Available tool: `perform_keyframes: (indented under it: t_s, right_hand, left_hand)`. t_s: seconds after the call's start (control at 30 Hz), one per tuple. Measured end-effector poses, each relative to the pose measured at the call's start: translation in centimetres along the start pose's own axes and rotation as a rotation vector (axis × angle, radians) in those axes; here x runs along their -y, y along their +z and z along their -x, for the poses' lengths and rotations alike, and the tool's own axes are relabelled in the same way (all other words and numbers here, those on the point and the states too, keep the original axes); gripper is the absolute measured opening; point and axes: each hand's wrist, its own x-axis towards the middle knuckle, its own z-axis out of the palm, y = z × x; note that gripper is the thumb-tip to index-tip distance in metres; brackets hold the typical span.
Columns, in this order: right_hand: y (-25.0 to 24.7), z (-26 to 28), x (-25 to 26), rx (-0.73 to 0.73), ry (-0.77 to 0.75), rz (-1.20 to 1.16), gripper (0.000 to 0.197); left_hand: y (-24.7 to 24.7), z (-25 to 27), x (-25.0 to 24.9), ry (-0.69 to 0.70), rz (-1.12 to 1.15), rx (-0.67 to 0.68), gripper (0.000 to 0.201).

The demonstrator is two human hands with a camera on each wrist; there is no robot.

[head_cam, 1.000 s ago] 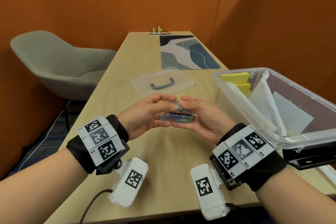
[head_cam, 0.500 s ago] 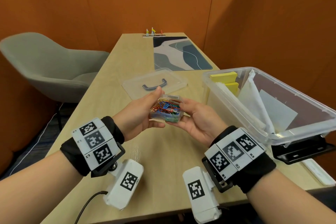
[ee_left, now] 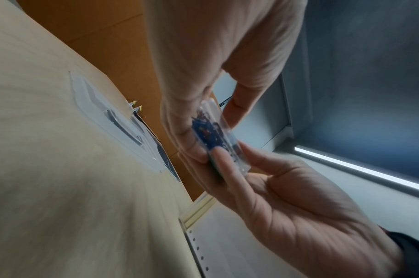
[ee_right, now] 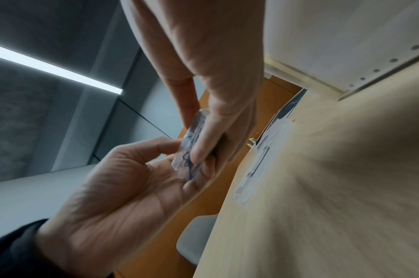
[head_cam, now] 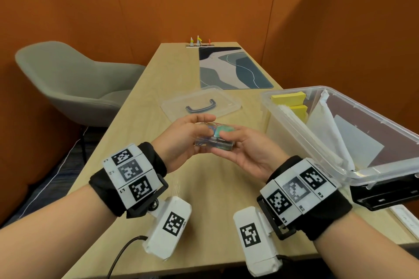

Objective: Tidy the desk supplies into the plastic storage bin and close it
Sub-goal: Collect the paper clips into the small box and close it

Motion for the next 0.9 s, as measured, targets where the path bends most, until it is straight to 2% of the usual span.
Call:
perform_keyframes:
  t_s: [0.07, 0.2, 0.3, 0.4, 0.5, 0.6, 0.73, 0.9]
  right_hand:
    - [0.2, 0.1, 0.0, 0.001, -0.011, 0.026, 0.017]
    - [0.8, 0.7, 0.0, 0.033, -0.052, 0.1, 0.021]
    - [1.1, 0.4, -0.3, 0.043, -0.036, 0.115, 0.023]
    - [1.2, -0.2, -0.7, 0.039, -0.01, 0.116, 0.026]
    - [1.2, -0.7, -1.1, 0.046, 0.0, 0.094, 0.038]
    - [1.1, -0.9, -1.2, 0.021, -0.002, 0.06, 0.041]
    - [0.9, -1.0, -0.8, -0.012, -0.009, -0.01, 0.038]
    - [1.0, -1.1, -0.6, -0.045, 0.042, -0.091, 0.048]
  left_hand:
    - [-0.4, 0.2, 0.0, -0.004, -0.053, 0.023, 0.029]
    - [-1.7, 0.6, -0.1, 0.007, -0.21, 0.067, 0.051]
    - [-2.2, 0.8, -0.3, 0.023, -0.249, 0.015, 0.039]
    - [-2.3, 0.8, -0.3, 0.046, -0.285, -0.065, 0.041]
    - [-2.0, 0.5, -0.3, 0.064, -0.269, -0.157, 0.042]
    - [-1.7, 0.3, -0.2, 0.08, -0.208, -0.201, 0.04]
    - [-0.9, 0.4, -0.2, 0.153, -0.157, -0.153, 0.036]
    - [-0.2, 0.2, -0.2, 0.037, -0.084, -0.116, 0.031]
